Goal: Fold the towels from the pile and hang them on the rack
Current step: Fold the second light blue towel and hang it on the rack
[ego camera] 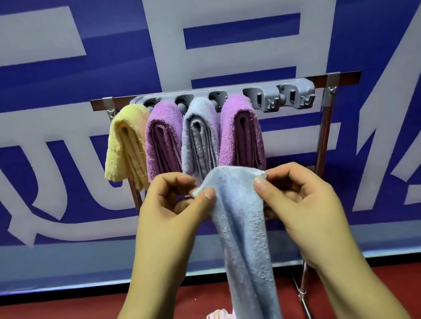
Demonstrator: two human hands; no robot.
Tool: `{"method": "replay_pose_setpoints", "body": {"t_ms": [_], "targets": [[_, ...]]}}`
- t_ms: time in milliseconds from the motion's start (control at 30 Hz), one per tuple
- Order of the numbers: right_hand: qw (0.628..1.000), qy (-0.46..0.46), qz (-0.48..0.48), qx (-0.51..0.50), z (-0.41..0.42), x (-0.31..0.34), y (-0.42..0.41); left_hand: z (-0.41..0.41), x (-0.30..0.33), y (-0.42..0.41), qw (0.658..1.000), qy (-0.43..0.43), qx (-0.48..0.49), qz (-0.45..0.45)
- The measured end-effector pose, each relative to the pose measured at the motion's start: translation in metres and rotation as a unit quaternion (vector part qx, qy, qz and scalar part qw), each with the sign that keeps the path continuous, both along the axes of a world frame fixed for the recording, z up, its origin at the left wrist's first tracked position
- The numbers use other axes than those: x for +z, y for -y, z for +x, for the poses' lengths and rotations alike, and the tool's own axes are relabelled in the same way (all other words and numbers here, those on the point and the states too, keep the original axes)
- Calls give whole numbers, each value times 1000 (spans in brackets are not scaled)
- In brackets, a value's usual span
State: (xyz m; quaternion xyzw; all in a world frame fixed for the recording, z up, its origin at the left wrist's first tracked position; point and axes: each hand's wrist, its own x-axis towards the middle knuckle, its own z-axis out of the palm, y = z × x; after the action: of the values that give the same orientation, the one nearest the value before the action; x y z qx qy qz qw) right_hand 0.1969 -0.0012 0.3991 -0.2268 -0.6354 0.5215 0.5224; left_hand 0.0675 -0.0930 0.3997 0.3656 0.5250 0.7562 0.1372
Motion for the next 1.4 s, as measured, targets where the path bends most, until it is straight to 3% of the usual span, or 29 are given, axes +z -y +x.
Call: {"method": "replay_pose_setpoints", "body": {"t_ms": [167, 433, 767, 1200, 1400], "targets": [[992, 57, 102, -49, 0, 2, 12, 10, 3, 0, 999, -49, 0, -11], [979, 73, 180, -62, -4, -2, 16, 17, 3, 3, 998, -57, -20, -12], [975, 53, 196, -87, -8, -8, 17, 24, 4, 10, 997, -62, -47, -20], [975, -28, 191, -111, -13, -13, 25, 33, 1, 12, 987, 27, -149, 49], [971, -11, 200, -132, -9, -10, 19, 24, 0, 14, 979, -5, -204, 21]]}}
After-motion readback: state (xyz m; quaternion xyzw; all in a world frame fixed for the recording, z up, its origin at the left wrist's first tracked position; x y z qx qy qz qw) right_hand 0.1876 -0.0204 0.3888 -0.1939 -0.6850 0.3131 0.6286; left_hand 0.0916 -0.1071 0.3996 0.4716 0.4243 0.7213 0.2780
